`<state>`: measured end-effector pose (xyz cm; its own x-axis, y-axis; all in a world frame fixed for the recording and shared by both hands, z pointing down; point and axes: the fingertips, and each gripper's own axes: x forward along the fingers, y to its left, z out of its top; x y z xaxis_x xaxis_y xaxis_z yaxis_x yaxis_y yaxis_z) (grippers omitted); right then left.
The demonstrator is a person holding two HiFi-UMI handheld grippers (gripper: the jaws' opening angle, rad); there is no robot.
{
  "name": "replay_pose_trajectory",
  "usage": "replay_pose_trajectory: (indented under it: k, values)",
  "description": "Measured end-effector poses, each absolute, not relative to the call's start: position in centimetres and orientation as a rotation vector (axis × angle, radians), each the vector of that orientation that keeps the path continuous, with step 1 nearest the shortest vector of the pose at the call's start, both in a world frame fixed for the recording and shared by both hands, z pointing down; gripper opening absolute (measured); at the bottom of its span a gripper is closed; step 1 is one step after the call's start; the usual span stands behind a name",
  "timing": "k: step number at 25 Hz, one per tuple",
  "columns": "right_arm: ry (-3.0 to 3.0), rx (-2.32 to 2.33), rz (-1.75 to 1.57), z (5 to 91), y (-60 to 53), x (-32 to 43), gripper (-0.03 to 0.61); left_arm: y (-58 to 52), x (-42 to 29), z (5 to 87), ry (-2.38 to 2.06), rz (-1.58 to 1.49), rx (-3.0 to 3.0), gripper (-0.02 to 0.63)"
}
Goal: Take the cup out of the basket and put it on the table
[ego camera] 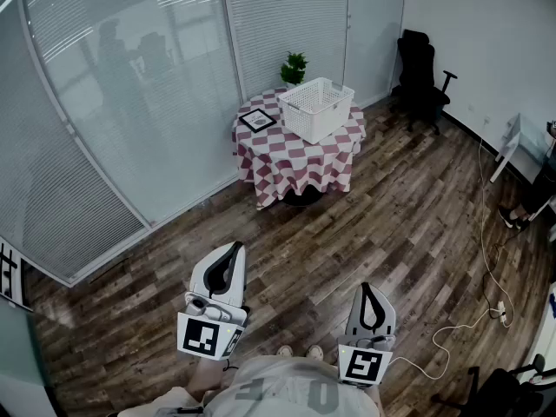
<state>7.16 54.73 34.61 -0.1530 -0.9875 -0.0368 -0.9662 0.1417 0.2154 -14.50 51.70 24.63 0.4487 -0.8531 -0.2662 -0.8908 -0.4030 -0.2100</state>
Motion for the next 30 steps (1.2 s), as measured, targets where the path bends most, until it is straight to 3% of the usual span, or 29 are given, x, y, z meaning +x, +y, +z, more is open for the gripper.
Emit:
replay_pose_trajectory:
  k: [13,30]
  values:
    - [-2.334,1.947,-0.291,34.3,53.8,6.9,0.006,50.5,-16.0,25.2,1.532,0.163,-2.378,0.003]
    - [-2.318,1.893,-0.152,37.6,53.3,13.5,0.006,49.1,-8.2,29.1,1.512,0.125,-2.461,0.003]
